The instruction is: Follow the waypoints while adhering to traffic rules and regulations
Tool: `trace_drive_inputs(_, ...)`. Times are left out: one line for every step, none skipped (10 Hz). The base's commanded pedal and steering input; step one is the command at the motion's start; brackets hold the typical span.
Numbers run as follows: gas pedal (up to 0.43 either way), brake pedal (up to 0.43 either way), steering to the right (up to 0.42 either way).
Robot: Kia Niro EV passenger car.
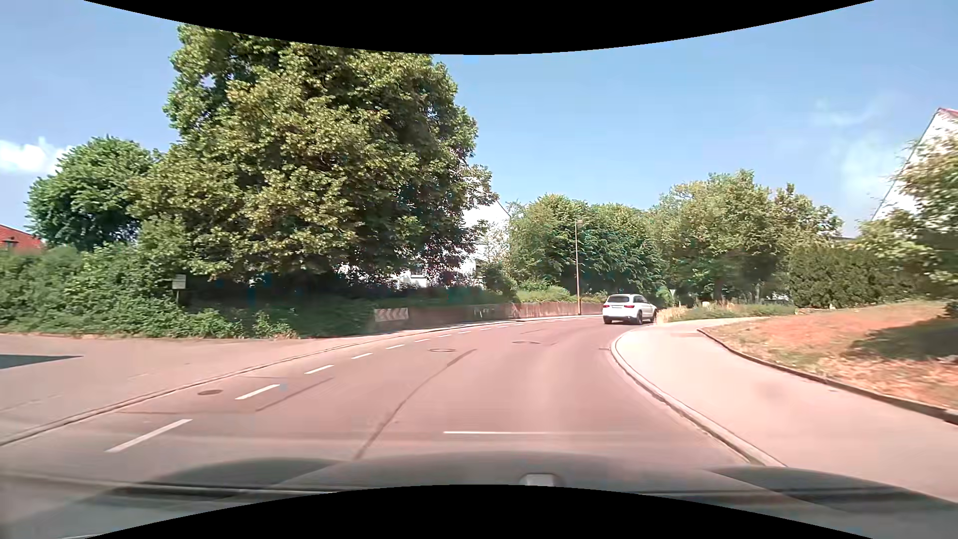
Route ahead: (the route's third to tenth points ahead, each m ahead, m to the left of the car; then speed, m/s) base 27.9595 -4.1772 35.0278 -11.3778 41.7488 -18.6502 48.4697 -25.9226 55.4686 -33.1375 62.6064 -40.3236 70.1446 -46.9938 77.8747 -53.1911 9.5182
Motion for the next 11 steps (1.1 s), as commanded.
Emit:
trace_drive_inputs(0.150,0.000,0.071)
trace_drive_inputs(0.150,0.000,0.077)
trace_drive_inputs(0.157,0.000,0.080)
trace_drive_inputs(0.169,0.000,0.080)
trace_drive_inputs(0.169,0.000,0.079)
trace_drive_inputs(0.169,0.000,0.078)
trace_drive_inputs(0.169,0.000,0.076)
trace_drive_inputs(0.169,0.000,0.073)
trace_drive_inputs(0.169,0.000,0.072)
trace_drive_inputs(0.169,0.000,0.072)
trace_drive_inputs(0.169,0.000,0.073)
